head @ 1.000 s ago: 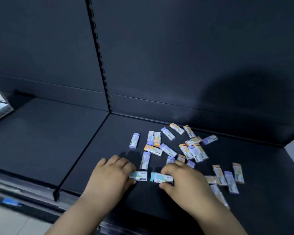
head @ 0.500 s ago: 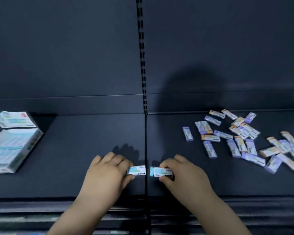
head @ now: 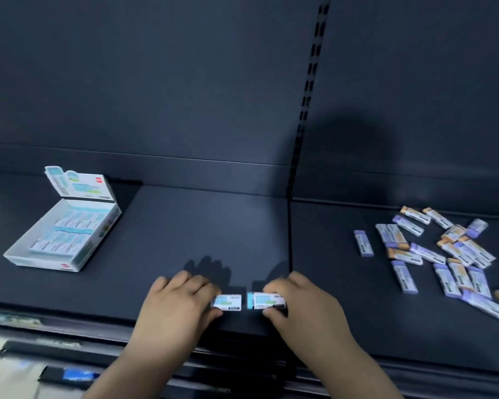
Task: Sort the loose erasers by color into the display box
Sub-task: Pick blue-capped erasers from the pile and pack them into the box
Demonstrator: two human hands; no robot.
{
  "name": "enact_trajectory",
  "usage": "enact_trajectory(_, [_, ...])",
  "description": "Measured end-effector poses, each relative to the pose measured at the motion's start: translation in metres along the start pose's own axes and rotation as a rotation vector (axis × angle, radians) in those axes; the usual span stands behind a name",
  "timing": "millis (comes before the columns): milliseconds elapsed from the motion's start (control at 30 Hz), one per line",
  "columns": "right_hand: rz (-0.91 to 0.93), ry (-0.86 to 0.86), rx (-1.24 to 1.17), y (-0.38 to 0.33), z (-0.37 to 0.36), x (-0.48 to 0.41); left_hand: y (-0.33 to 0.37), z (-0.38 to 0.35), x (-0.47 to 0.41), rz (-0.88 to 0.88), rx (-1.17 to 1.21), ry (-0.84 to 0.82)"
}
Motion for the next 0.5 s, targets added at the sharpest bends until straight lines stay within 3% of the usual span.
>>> enact_trajectory(233, [-0.01, -0.005, -0.007, -0.038, -0.012, -0.024, -0.049, 0.015, 0.001, 0.026, 0.034, 0.021])
enact_trajectory(500, [-0.065, 0.062, -0.051, -0.15, -0.045, -0.089, -0.193, 0.043, 0.021, 0.053, 0.107, -0.001])
Point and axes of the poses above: each hand's wrist, its own x-axis away from the middle knuckle, its own z-axis out of the back of the hand, y = z × x, the point moved 6 cm from there along -x, towards the middle knuckle, and after that the axes turned 4 degrees about x, right-handed, at the moved point
